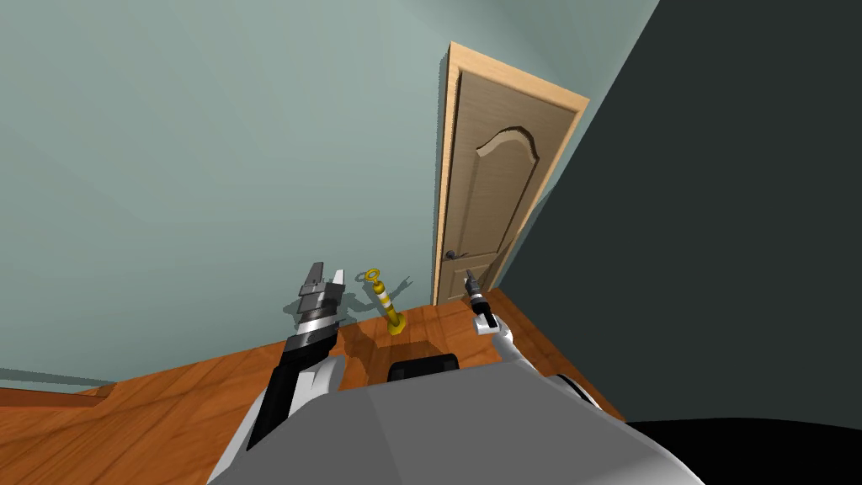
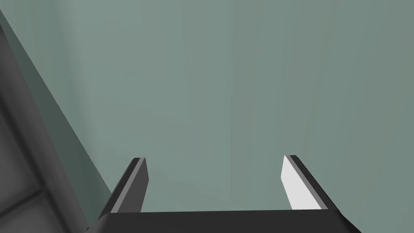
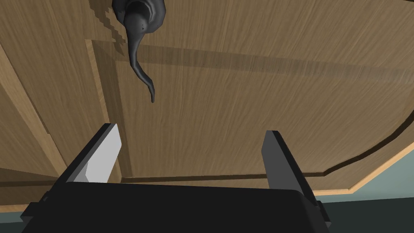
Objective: Pull the door open
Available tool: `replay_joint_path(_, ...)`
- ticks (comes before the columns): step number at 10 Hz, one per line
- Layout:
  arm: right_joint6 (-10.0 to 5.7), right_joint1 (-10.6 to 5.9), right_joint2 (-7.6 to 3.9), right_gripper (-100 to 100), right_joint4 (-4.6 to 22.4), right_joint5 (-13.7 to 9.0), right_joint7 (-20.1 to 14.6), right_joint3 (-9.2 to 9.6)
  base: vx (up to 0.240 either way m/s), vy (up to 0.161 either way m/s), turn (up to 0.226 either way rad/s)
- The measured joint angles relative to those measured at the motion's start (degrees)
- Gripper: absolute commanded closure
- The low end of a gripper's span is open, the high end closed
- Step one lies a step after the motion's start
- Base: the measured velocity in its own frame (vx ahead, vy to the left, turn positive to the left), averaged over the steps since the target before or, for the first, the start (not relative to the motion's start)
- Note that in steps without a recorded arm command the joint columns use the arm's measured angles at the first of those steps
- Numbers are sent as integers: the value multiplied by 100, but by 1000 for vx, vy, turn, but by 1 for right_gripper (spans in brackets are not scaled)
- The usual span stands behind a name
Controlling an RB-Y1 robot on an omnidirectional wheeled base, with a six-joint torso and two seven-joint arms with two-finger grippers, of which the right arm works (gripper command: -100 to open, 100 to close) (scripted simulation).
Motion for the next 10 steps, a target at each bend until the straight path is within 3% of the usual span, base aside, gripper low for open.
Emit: replay_joint_path(10, -57, -573, -132, -100, 1196, -20, -109, 32, 45, -86, 113)
